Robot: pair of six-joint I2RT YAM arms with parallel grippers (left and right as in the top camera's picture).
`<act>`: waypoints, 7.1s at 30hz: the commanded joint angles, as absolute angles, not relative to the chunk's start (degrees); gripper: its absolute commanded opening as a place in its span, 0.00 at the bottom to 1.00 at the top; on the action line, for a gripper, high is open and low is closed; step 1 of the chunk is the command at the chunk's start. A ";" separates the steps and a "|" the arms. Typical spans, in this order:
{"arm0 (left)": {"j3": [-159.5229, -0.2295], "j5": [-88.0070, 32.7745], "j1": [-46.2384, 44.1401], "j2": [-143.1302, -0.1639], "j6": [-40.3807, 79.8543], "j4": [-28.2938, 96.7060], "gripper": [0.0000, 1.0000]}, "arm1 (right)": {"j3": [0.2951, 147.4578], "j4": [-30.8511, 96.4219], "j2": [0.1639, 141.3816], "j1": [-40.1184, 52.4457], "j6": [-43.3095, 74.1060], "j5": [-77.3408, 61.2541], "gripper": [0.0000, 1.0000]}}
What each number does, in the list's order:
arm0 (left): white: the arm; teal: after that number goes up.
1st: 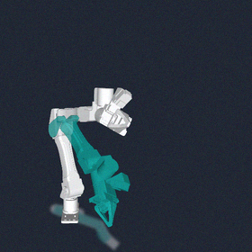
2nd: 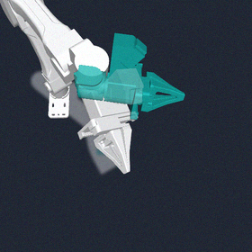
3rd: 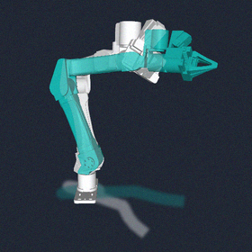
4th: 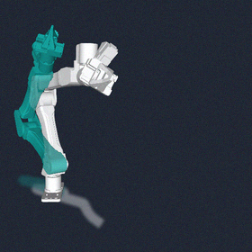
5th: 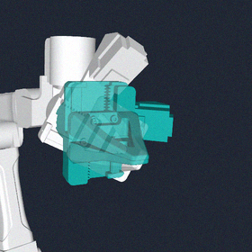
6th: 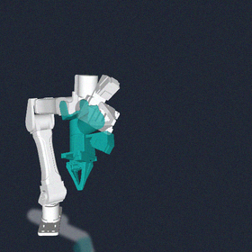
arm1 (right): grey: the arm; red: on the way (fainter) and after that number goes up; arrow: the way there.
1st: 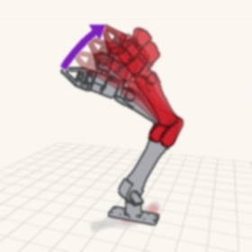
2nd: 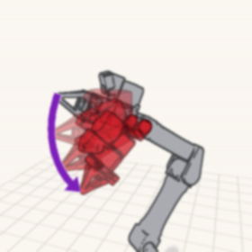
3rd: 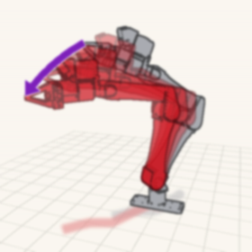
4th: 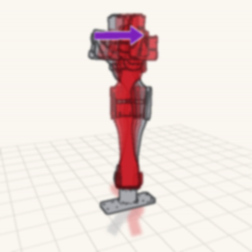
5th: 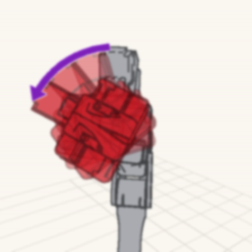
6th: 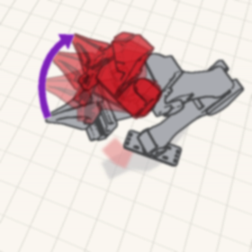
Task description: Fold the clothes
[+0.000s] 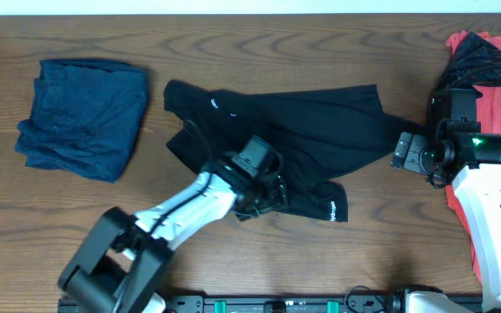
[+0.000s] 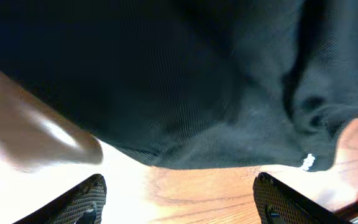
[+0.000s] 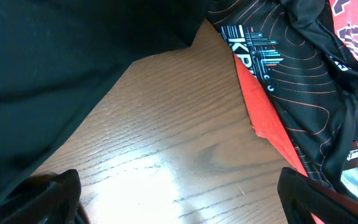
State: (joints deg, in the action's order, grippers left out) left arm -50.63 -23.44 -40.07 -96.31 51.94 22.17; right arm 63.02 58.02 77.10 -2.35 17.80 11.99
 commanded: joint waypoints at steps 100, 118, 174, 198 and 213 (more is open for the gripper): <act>-49.82 11.81 -23.86 -74.56 46.96 50.30 0.06 | 39.35 7.86 97.51 -2.17 10.33 -4.64 0.53; -49.82 20.40 -23.83 -74.59 47.03 55.61 0.06 | 48.64 2.17 91.77 -6.42 16.27 10.74 0.01; -49.82 21.69 -23.86 -74.59 47.37 50.72 0.06 | 43.97 32.27 91.72 -8.19 14.85 -7.11 0.12; -60.10 16.95 -23.79 -67.81 31.66 53.78 0.06 | 54.17 36.49 74.54 -8.19 15.81 -7.51 0.01; -76.07 16.88 -19.70 -51.07 31.55 52.31 0.06 | 79.26 51.05 55.90 -8.25 15.81 3.29 0.01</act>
